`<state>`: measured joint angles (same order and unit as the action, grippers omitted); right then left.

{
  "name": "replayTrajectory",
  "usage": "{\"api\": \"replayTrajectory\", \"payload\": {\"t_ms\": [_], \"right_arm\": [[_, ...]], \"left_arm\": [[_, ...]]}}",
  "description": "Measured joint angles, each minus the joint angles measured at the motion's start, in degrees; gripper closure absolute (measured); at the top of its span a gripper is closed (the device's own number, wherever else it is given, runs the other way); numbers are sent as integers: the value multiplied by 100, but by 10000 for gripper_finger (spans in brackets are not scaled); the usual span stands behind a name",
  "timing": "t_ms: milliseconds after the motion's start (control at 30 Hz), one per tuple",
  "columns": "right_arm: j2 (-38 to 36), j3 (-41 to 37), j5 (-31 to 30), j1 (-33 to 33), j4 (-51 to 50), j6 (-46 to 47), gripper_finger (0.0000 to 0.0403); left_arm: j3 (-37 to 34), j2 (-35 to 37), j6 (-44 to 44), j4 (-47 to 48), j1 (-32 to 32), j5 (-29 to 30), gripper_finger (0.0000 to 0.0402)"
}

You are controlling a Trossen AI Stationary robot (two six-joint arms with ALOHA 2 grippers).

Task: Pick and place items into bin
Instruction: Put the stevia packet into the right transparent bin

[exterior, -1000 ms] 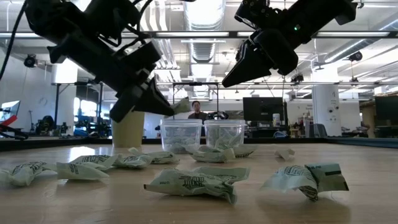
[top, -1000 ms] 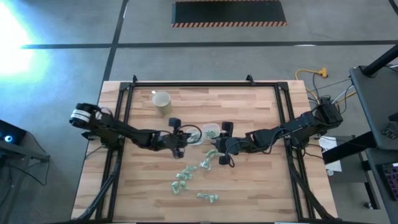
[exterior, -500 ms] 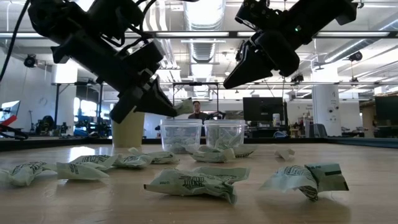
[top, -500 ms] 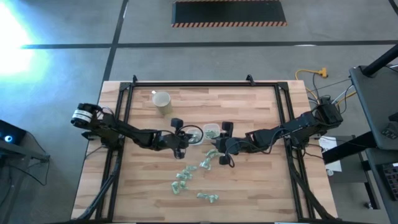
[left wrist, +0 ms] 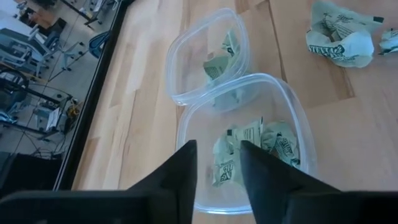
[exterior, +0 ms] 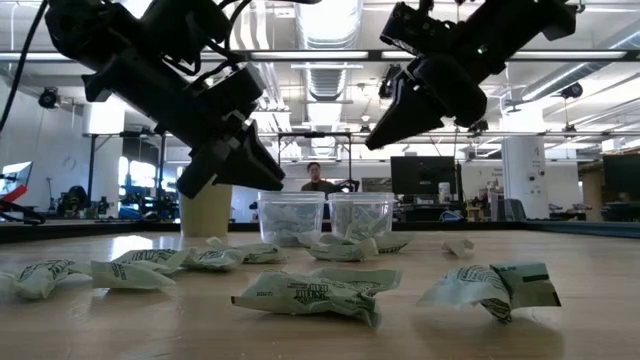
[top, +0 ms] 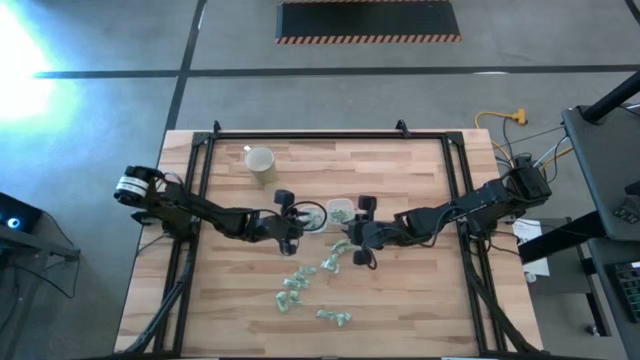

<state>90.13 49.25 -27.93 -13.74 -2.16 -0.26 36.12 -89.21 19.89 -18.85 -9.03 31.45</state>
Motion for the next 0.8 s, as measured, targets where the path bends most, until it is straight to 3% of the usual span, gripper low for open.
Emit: {"api": "replayTrajectory", "payload": {"t_ms": [167, 367, 800], "right_arm": [[0, 0, 794, -1, -610, 289, 335], [0, -116, 1922, -78, -1036, 1184, 335], [2, -168, 2065, -364, -924, 1743, 335]], "left_arm": [[7, 154, -5, 188, -109, 15, 281], [44, 742, -244, 1061, -430, 8, 281], [9, 1923, -1098, 2243, -1064, -2, 281]]}}
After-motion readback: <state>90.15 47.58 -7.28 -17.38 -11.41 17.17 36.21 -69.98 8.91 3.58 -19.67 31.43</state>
